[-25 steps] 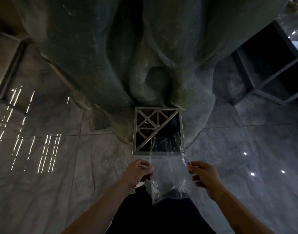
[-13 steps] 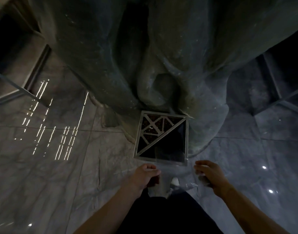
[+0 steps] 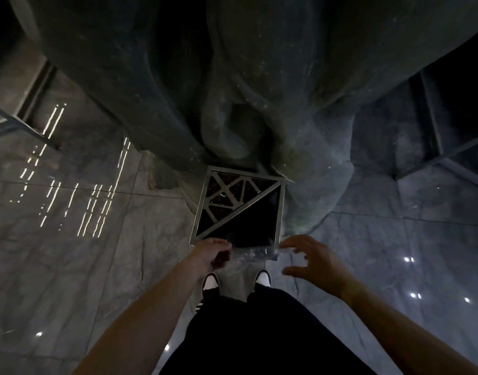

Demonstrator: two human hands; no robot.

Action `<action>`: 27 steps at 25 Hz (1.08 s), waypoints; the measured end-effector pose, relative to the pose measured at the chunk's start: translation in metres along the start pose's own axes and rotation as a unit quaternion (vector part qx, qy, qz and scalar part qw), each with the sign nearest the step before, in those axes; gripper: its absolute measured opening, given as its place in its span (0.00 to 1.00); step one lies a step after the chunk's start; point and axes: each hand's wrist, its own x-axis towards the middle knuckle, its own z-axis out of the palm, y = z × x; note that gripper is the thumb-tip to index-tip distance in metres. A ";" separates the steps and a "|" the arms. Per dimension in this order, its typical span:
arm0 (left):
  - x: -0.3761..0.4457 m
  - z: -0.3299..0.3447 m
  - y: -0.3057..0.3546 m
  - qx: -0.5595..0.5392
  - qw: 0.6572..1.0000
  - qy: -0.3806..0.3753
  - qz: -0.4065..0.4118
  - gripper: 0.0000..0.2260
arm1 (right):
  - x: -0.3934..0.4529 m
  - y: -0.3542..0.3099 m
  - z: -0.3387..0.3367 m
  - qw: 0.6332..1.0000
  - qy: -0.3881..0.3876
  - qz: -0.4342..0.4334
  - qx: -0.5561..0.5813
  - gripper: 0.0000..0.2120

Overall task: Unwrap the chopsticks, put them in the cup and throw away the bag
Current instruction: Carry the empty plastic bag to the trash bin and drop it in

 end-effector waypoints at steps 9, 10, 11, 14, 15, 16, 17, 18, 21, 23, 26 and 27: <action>-0.012 -0.011 0.001 0.255 0.929 0.067 0.261 0.15 | 0.029 0.006 0.028 0.995 0.100 0.002 -0.009 0.05; -0.021 -0.017 0.000 0.266 0.914 0.038 0.304 0.16 | 0.033 0.004 0.029 0.995 0.099 0.002 -0.014 0.05; -0.029 -0.023 0.000 0.303 0.894 0.004 0.329 0.17 | 0.037 0.001 0.030 0.995 0.099 0.001 -0.019 0.06; -0.044 -0.034 -0.002 0.472 0.805 -0.039 0.358 0.26 | 0.044 -0.010 0.030 0.995 0.096 -0.012 -0.004 0.06; -0.047 -0.036 -0.005 0.510 0.770 -0.027 0.382 0.26 | 0.044 -0.013 0.031 0.996 0.090 -0.020 0.009 0.06; -0.050 -0.038 -0.007 0.526 0.745 -0.008 0.410 0.25 | 0.042 -0.016 0.031 0.996 0.086 -0.032 0.017 0.06; -0.053 -0.038 -0.008 0.523 0.730 0.017 0.440 0.21 | 0.041 -0.018 0.032 0.995 0.083 -0.044 0.016 0.06; -0.055 -0.039 -0.010 0.514 0.717 0.043 0.468 0.18 | 0.041 -0.019 0.032 0.995 0.082 -0.052 0.010 0.05; -0.052 -0.030 -0.010 0.521 0.673 0.085 0.519 0.10 | 0.045 -0.018 0.033 0.995 0.092 -0.045 -0.007 0.05; -0.043 -0.021 -0.007 0.538 0.667 0.098 0.506 0.07 | 0.050 -0.017 0.036 0.994 0.095 -0.047 -0.032 0.06; -0.024 -0.008 -0.004 0.570 0.684 0.101 0.443 0.07 | 0.057 -0.011 0.045 0.993 0.082 -0.041 -0.068 0.08; -0.017 -0.004 -0.005 0.590 0.681 0.098 0.423 0.07 | 0.059 -0.007 0.048 0.994 0.070 -0.018 -0.079 0.09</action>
